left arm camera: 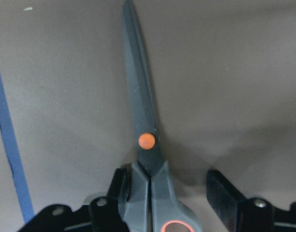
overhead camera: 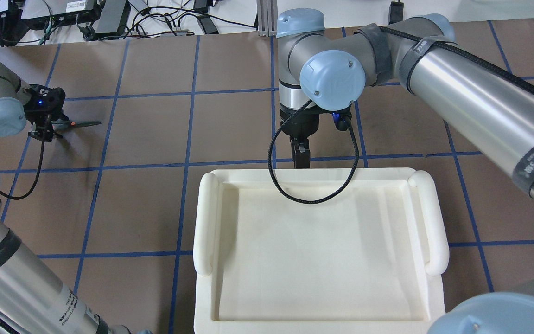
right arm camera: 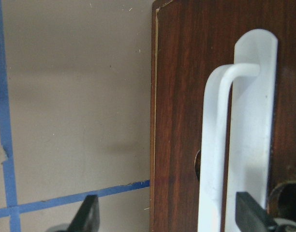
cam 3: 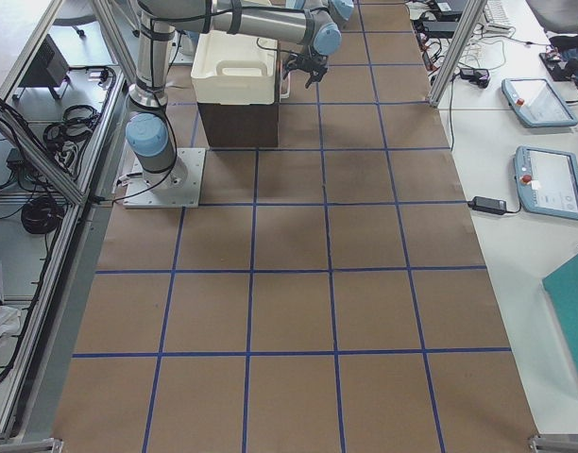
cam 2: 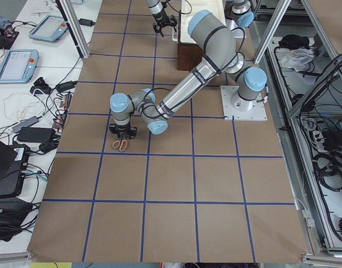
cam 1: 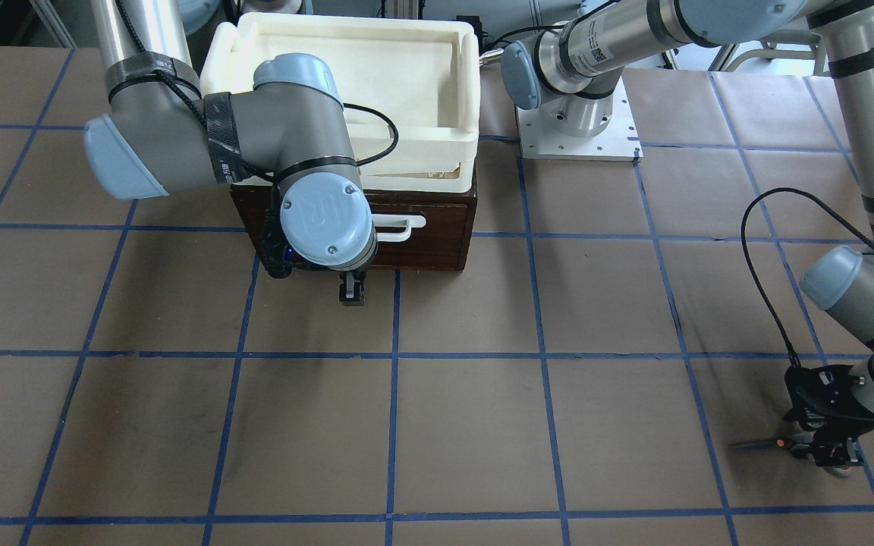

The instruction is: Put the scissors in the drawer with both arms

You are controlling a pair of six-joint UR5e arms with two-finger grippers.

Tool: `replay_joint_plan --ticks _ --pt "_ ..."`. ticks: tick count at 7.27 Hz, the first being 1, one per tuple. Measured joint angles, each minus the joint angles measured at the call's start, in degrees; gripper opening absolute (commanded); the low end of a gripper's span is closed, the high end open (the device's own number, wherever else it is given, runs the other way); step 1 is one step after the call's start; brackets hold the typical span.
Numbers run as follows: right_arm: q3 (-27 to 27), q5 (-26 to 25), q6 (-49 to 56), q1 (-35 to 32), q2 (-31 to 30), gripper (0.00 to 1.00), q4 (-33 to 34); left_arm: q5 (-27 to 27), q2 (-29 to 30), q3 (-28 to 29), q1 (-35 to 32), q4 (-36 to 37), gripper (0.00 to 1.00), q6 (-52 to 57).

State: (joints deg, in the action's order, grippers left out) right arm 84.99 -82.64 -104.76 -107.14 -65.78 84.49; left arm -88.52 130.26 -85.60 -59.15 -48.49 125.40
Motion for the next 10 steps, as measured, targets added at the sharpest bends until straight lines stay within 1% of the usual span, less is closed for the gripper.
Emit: replay_joint_plan --ticks 1,2,4,8,9,10 --pt "0.0 0.0 0.0 0.0 0.2 1.0 0.0 0.0 0.1 0.0 0.0 0.0 0.42 0.0" --pt "0.0 0.0 0.0 0.0 0.4 1.0 0.0 0.0 0.2 0.0 0.0 0.0 0.31 0.0" --pt "0.0 0.1 0.1 0.0 1.1 1.0 0.2 -0.2 0.2 0.0 0.1 0.1 0.24 -0.1" --pt "1.3 0.1 0.5 0.0 1.3 1.0 0.6 0.1 -1.2 -0.2 0.0 -0.4 0.24 0.0" --pt "1.6 0.1 0.6 0.0 1.3 1.0 0.7 0.1 -1.4 -0.3 -0.1 -0.4 0.27 0.0" --pt "1.7 0.1 0.7 0.0 1.3 1.0 0.8 0.2 -1.4 -0.4 0.0 -0.5 0.37 0.0"
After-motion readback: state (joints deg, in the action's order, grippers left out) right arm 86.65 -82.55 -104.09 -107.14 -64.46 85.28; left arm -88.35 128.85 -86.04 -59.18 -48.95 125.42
